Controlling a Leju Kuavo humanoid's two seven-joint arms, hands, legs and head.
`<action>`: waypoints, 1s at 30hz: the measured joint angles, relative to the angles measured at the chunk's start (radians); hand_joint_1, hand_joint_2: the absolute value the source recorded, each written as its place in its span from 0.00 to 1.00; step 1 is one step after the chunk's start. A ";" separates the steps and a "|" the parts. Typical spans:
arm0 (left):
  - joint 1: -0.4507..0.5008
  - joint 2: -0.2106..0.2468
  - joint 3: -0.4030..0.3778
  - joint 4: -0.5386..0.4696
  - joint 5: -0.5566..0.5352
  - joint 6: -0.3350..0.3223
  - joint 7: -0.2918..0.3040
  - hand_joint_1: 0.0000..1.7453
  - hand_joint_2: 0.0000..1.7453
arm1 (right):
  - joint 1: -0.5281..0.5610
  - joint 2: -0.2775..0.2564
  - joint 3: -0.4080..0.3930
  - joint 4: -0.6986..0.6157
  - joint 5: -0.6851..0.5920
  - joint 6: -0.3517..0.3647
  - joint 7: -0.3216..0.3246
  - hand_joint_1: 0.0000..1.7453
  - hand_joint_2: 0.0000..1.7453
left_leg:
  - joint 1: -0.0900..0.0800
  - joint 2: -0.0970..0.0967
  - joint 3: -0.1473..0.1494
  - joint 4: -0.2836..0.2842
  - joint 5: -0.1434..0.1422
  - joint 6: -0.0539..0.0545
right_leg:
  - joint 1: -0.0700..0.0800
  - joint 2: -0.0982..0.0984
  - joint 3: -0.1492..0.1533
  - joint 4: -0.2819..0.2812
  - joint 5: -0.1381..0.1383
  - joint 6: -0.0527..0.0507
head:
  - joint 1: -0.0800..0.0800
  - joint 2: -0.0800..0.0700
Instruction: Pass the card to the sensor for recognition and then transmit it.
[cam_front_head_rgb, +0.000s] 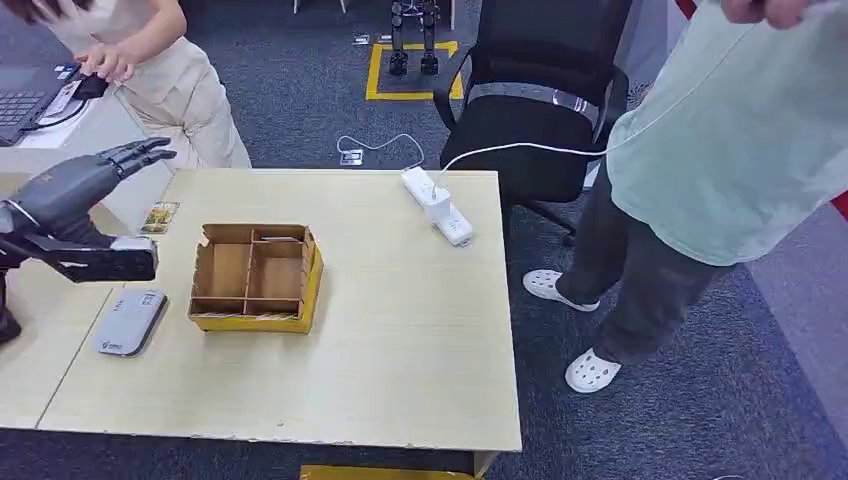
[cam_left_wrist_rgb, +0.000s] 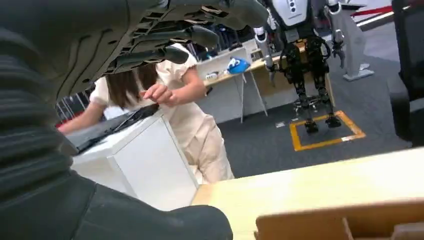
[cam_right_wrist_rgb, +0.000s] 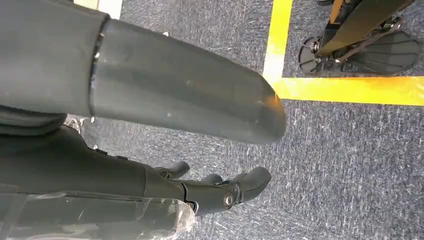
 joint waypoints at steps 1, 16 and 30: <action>0.018 0.000 -0.018 -0.006 -0.031 0.032 0.003 0.00 1.00 | 0.000 0.001 -0.003 0.000 0.000 0.000 0.000 0.00 0.00 | 0.000 0.000 0.000 0.000 0.000 0.000 | 0.000 0.000 0.000 0.000 0.000 0.000 | 0.000 0.000; 0.153 -0.024 -0.120 -0.005 -0.257 0.210 0.055 0.00 1.00 | 0.000 0.003 -0.021 0.000 0.000 -0.011 0.002 0.00 0.00 | 0.000 0.000 0.000 0.000 0.000 0.000 | 0.000 0.000 0.000 0.000 0.000 0.000 | 0.000 0.000; 0.201 -0.055 -0.150 0.030 -0.370 0.223 0.087 0.00 1.00 | 0.003 0.005 -0.045 0.000 0.008 -0.008 0.011 0.00 0.00 | 0.000 0.000 0.000 0.000 0.000 0.000 | 0.000 -0.001 0.000 0.000 0.000 0.000 | 0.000 0.000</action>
